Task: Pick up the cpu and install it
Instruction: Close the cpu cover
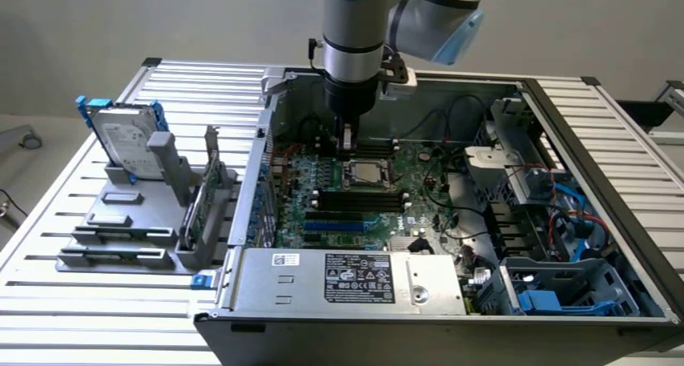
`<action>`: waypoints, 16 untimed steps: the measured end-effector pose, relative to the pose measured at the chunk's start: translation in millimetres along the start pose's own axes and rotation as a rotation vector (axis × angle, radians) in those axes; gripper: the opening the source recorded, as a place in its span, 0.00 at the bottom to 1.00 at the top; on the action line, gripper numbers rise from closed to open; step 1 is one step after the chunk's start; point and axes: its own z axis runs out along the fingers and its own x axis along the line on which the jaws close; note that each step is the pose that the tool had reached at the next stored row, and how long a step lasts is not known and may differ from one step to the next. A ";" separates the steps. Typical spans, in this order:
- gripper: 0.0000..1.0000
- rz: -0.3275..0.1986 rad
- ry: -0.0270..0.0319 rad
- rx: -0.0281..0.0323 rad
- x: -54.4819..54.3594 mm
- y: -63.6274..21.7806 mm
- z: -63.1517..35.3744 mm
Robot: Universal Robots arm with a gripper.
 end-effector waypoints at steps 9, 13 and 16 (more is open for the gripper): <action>0.11 -0.001 0.0022 0.0119 1.8 10.5 -9.1; 0.11 0.000 0.0041 0.0247 3.0 25.8 -20.5; 0.11 0.000 0.0061 0.0295 3.6 39.4 -25.1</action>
